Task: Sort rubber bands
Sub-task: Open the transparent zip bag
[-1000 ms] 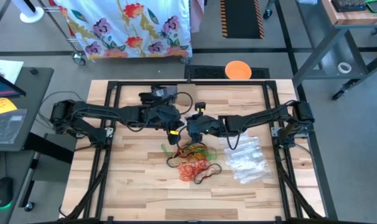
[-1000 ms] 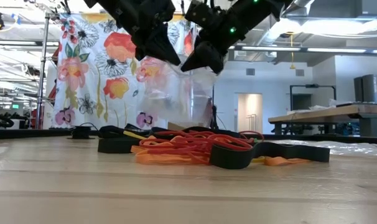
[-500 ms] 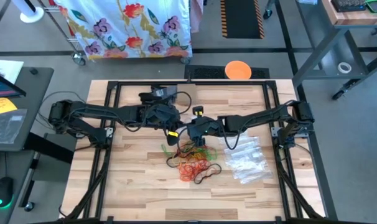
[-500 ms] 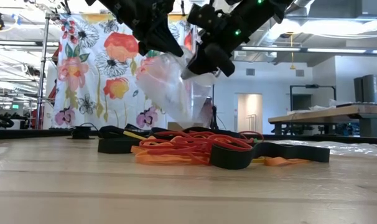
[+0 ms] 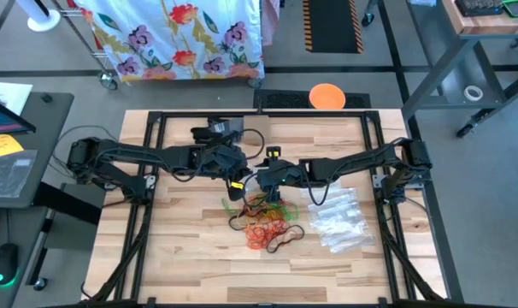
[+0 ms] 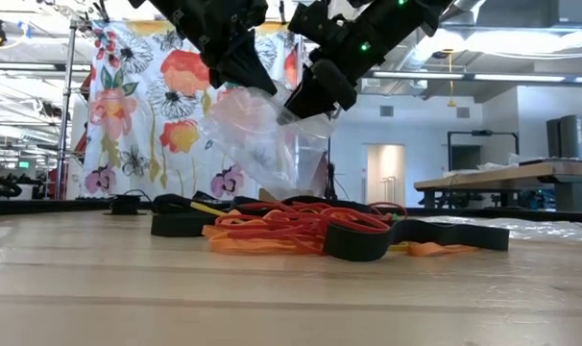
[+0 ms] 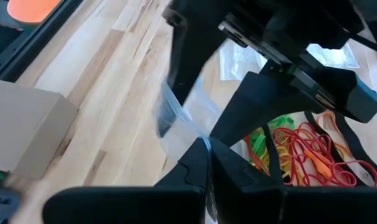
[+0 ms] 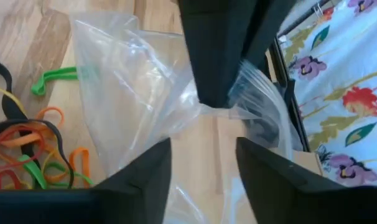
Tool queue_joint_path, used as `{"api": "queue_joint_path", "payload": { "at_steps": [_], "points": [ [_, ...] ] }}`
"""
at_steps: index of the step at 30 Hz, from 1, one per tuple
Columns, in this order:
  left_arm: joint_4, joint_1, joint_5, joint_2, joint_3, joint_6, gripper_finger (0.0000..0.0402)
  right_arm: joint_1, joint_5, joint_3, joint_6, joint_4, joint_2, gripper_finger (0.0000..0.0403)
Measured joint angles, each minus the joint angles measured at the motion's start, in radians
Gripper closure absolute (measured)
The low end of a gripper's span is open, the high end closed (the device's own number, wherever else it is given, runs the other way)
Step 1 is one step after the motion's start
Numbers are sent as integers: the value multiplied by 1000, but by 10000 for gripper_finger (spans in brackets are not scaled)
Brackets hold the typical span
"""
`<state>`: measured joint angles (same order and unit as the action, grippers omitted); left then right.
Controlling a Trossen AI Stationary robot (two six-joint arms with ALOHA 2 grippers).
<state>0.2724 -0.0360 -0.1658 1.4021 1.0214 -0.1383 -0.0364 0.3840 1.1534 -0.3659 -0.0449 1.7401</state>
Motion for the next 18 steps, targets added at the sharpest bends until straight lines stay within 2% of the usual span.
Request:
{"api": "queue_joint_path", "payload": {
  "at_steps": [7,18],
  "points": [
    [-1,3,-8,0,0,3,401,0,4,0,38,2,0,169],
    [10,2,-22,0,0,-18,401,-11,-3,17,115,-30,0,158]
  ]
}}
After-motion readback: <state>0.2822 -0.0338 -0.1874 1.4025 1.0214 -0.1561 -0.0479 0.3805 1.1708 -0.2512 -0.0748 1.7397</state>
